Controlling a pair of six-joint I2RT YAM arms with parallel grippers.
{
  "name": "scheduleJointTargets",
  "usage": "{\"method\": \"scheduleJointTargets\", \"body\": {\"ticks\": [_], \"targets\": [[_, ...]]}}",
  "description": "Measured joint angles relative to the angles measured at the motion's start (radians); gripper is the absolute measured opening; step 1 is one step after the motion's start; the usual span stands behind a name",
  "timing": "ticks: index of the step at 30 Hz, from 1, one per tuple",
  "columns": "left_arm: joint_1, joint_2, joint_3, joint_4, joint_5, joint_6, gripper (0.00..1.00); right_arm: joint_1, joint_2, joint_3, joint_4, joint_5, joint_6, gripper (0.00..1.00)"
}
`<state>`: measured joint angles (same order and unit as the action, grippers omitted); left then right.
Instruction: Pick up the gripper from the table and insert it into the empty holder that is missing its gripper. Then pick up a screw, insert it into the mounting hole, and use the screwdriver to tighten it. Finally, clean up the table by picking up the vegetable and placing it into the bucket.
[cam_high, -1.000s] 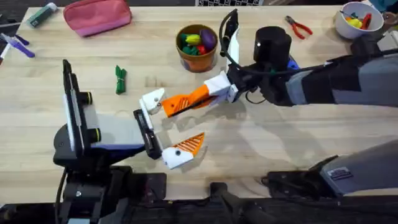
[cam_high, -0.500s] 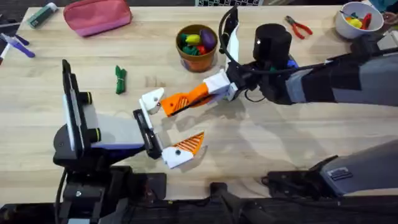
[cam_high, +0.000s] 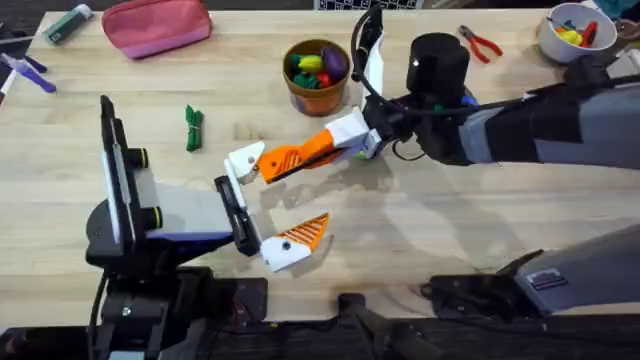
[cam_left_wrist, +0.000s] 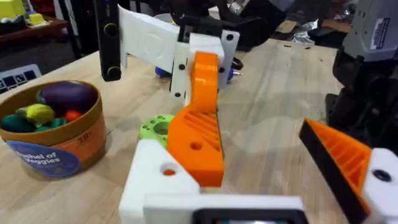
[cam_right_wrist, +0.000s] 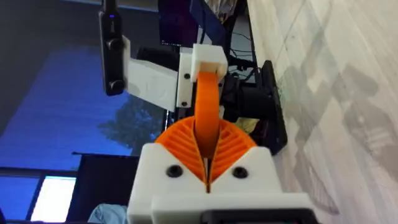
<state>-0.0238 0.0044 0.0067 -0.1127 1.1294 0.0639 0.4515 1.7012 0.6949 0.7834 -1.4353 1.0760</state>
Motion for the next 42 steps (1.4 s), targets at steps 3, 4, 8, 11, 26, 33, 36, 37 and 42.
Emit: {"method": "scheduleJointTargets", "body": {"ticks": [3,4,8,11,26,33,36,37,42], "targets": [[0.0,0.0,0.0,0.0,0.0,0.0,0.985,0.0,0.0,0.0,0.0,0.007,0.0,0.009],[0.0,0.0,0.0,0.0,0.0,0.0,0.985,0.0,0.0,0.0,0.0,0.014,0.0,0.009],[0.0,0.0,0.0,0.0,-0.003,0.0,0.985,0.02,0.0,0.006,0.001,0.066,0.0,0.009],[0.0,0.0,0.0,0.0,-0.003,0.0,0.985,0.033,0.0,0.006,0.001,0.083,0.0,0.009],[0.0,0.0,0.0,-0.001,-0.002,-0.004,0.985,0.062,0.0,0.011,0.001,0.134,0.006,0.009],[0.0,0.0,0.0,-0.001,-0.001,-0.004,0.985,0.069,0.0,0.014,0.001,0.14,0.013,0.009],[0.0,0.0,0.0,-0.001,-0.001,-0.004,0.985,0.07,0.0,0.014,0.001,0.141,0.014,0.009],[0.0,0.0,0.0,-0.001,-0.002,-0.004,0.985,0.07,0.0,0.015,0.0,0.141,0.016,0.009],[0.0,0.0,0.0,0.0,-0.011,-0.003,0.985,0.072,0.013,0.039,-0.006,0.136,0.028,0.009]]}}
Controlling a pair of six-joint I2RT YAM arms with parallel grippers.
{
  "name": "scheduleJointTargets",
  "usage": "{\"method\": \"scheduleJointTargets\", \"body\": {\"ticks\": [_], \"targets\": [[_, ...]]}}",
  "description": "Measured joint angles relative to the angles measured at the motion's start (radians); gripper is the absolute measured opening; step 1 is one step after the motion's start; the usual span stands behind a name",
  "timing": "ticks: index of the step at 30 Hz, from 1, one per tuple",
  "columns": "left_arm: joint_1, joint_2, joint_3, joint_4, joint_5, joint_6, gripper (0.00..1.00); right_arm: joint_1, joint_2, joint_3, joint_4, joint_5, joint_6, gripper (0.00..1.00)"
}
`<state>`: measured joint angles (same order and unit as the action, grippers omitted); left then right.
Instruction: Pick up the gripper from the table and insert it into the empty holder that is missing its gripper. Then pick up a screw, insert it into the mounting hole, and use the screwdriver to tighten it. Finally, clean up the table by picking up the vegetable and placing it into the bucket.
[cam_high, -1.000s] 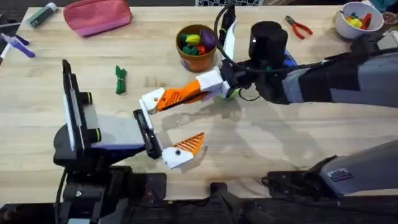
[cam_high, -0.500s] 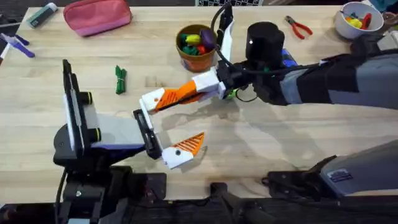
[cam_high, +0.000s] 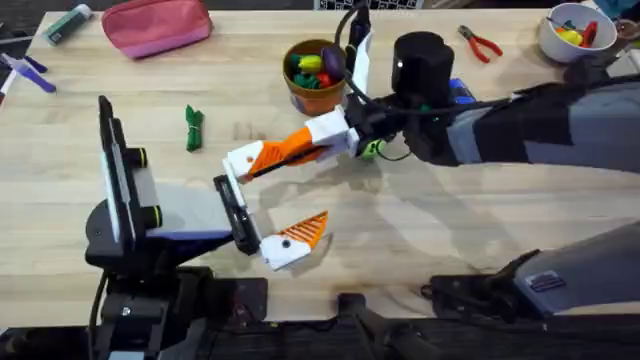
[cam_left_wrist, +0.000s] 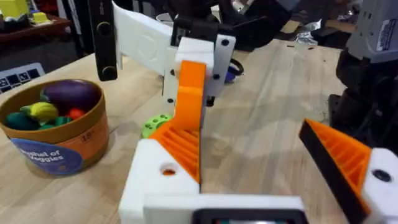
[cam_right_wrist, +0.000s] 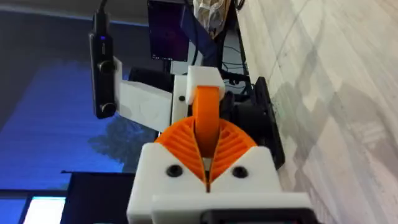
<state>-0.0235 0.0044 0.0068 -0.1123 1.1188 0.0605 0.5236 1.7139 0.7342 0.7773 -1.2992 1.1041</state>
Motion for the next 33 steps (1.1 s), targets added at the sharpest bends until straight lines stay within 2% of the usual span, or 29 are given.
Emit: {"method": "scheduleJointTargets", "body": {"ticks": [6,27,28,33], "targets": [[0.001,0.0,0.0,0.0,-0.005,-0.002,0.985,0.016,0.038,0.032,0.002,-0.011,0.015,0.009],[0.001,0.0,0.0,0.0,-0.007,-0.002,0.987,0.016,0.038,0.034,0.002,-0.011,0.02,0.025],[0.001,0.0,0.0,0.0,-0.009,-0.002,0.987,0.017,0.038,0.034,0.002,-0.012,0.022,0.111],[-0.001,0.0,0.001,-0.002,0.007,-0.001,0.987,0.017,0.038,0.034,0.002,0.003,0.022,0.828]]}}
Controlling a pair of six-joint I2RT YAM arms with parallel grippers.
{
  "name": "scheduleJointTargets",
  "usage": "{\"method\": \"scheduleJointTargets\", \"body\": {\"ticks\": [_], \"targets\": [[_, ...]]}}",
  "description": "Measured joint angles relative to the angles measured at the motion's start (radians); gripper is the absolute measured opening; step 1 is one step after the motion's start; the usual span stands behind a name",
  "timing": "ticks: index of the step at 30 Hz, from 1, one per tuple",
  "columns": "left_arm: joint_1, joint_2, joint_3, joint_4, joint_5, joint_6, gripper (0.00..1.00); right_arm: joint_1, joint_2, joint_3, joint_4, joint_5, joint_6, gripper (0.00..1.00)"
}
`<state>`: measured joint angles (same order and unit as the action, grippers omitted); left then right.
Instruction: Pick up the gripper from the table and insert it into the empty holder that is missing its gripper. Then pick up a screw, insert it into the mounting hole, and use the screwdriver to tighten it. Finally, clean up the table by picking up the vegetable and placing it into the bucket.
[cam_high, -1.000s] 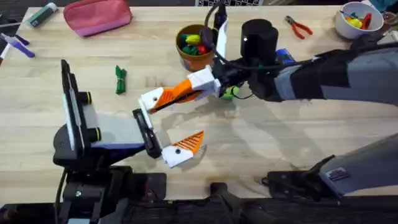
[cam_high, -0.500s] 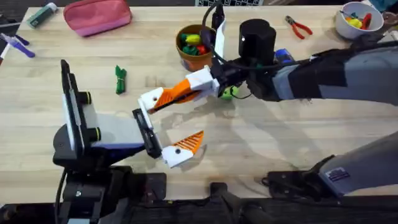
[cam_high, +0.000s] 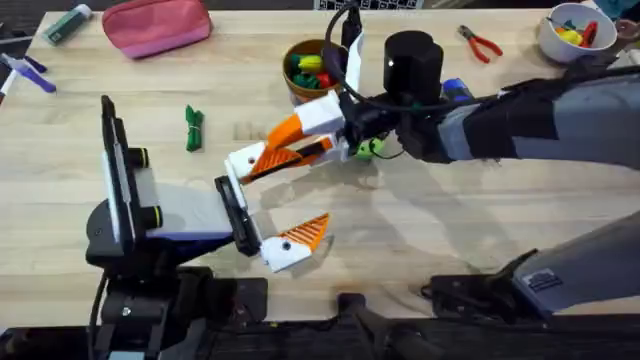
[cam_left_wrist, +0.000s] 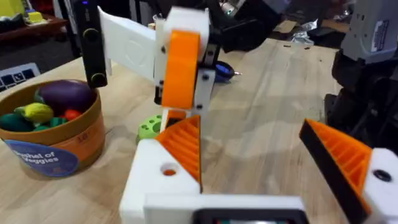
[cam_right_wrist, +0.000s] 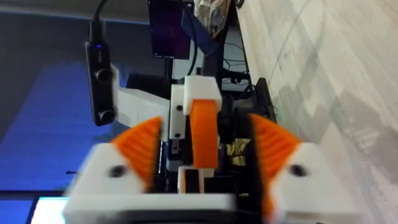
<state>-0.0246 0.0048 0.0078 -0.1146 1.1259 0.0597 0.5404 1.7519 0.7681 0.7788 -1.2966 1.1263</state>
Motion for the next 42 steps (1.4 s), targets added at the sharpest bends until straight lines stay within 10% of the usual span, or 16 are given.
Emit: {"method": "scheduleJointTargets", "body": {"ticks": [2,18,32,42], "targets": [[0.0,0.0,0.0,0.0,0.0,0.0,0.987,0.0,0.0,0.0,0.001,0.003,0.0,0.981],[0.0,0.0,0.0,-0.001,0.003,0.0,0.985,-0.028,-0.083,0.0,-0.066,0.023,-0.042,0.993],[0.0,0.0,0.0,-0.001,0.004,0.0,0.985,-0.228,-0.4,0.327,-1.523,0.507,-0.672,0.993],[0.0,0.0,0.0,-0.001,0.004,0.0,0.985,-0.164,-0.313,0.668,-1.981,1.032,-0.892,0.953]]}}
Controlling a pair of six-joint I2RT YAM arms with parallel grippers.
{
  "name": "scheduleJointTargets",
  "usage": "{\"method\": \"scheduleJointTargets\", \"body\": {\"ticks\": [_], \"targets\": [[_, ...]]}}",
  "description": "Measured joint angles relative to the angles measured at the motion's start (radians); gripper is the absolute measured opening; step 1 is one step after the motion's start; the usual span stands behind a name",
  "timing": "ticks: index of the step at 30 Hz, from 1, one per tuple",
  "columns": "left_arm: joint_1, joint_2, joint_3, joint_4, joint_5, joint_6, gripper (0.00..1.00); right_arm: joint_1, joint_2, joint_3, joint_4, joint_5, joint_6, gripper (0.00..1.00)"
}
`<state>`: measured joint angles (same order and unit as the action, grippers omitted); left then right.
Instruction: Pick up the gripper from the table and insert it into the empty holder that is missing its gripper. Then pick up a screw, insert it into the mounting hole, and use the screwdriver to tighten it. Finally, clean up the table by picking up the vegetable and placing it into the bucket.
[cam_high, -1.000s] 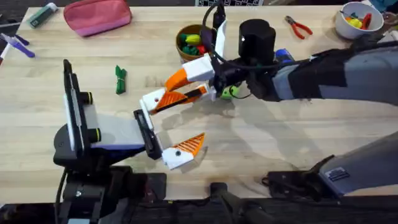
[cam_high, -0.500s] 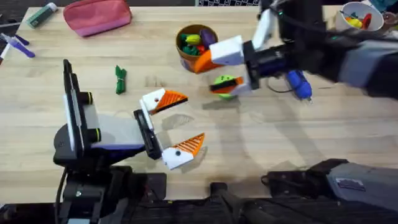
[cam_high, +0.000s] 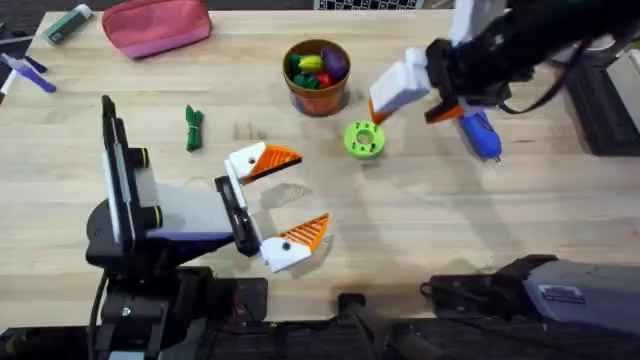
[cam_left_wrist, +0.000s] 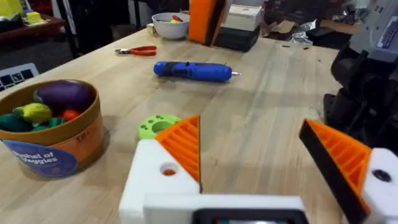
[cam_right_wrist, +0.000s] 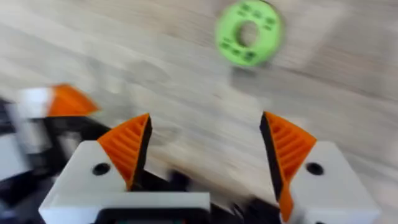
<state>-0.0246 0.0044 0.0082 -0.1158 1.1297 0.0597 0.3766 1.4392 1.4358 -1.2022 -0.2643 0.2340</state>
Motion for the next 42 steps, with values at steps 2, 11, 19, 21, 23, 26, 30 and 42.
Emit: {"method": "scheduleJointTargets", "body": {"ticks": [2,11,19,21,23,26,30,42], "targets": [[0.0,0.0,0.0,0.0,0.0,0.0,0.985,0.024,0.05,0.037,-0.051,0.083,-0.011,0.941],[0.0,0.0,0.0,0.0,0.0,0.0,0.986,0.139,0.214,0.086,-0.041,0.282,-0.026,0.9],[0.0,0.0,0.0,0.0,0.0,0.0,0.985,0.166,0.255,0.038,0.084,0.317,-0.021,0.9],[0.0,0.0,0.0,0.0,0.0,0.0,0.985,0.166,0.255,-0.002,0.121,0.322,-0.021,0.895],[0.0,0.0,0.0,0.0,0.0,0.0,0.985,0.166,0.256,-0.045,0.162,0.324,-0.021,0.888],[0.0,0.0,0.0,0.0,0.0,0.0,0.985,0.166,0.256,-0.098,0.221,0.325,-0.021,0.857],[0.0,0.0,0.0,0.0,0.0,0.0,0.985,0.166,0.257,-0.133,0.261,0.327,-0.02,0.788],[0.0,0.0,0.0,0.0,0.0,0.0,0.985,0.166,0.371,-0.139,0.314,0.331,-0.018,0.538]]}}
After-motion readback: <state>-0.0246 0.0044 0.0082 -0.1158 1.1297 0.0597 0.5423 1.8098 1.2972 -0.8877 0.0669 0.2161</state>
